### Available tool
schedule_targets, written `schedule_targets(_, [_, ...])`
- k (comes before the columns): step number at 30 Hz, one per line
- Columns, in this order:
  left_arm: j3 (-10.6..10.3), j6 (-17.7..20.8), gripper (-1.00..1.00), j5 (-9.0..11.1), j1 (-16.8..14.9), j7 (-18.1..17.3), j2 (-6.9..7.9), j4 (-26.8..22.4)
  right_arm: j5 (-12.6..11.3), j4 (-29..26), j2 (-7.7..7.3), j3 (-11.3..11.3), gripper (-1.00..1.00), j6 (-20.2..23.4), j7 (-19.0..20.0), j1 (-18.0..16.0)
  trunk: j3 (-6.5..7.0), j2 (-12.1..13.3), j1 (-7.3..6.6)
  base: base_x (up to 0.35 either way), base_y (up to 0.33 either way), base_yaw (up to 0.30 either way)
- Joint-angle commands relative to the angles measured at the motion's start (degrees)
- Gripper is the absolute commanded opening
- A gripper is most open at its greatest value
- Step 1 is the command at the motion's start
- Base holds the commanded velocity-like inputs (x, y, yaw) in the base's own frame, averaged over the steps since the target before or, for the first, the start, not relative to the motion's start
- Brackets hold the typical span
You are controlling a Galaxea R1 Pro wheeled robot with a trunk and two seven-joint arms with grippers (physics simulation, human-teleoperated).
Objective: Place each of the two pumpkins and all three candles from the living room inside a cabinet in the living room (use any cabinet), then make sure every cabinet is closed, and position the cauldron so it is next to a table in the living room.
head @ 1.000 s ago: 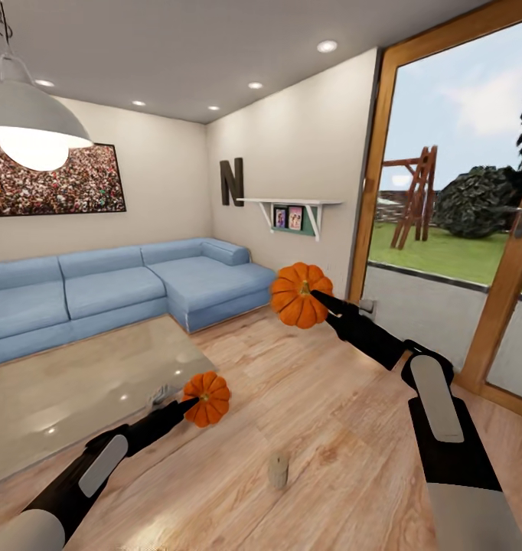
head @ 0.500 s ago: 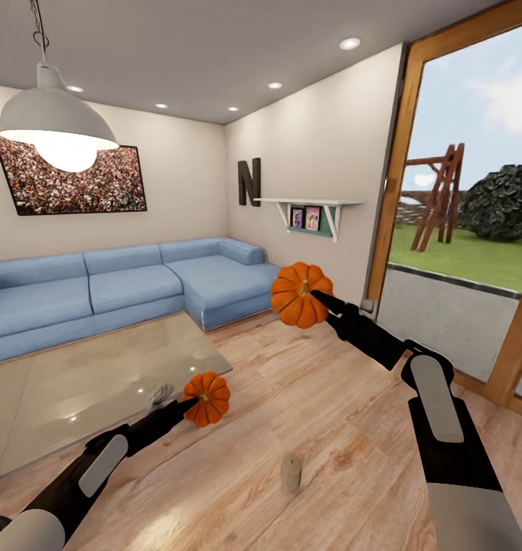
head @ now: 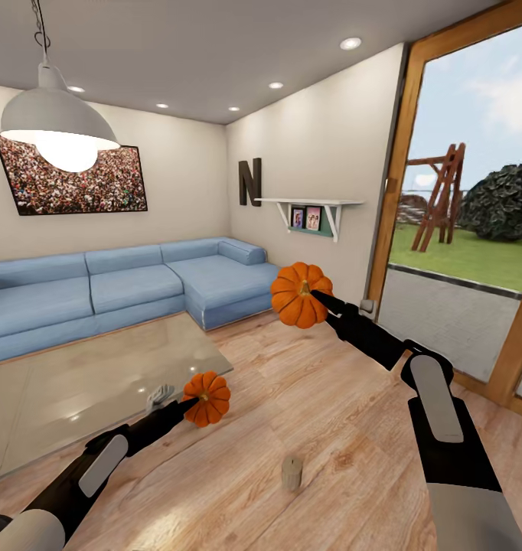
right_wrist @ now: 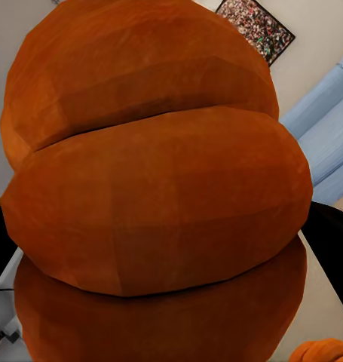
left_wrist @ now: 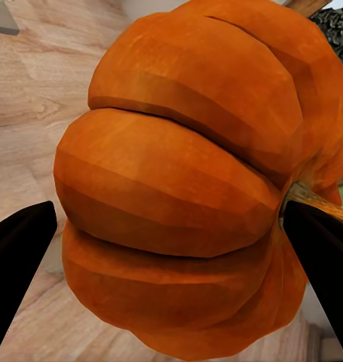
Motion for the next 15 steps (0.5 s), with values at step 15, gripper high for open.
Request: schedule_targets(15, [-0.21, 0.23, -1.0, 0.57, -0.07, 0.02, 0.01, 0.01, 0.22, -0.01, 0.02, -0.04, -1.0, 0.28, 0.19, -0.05, -0.06, -0.04, 0.0, 0.0, 0.0, 0.272])
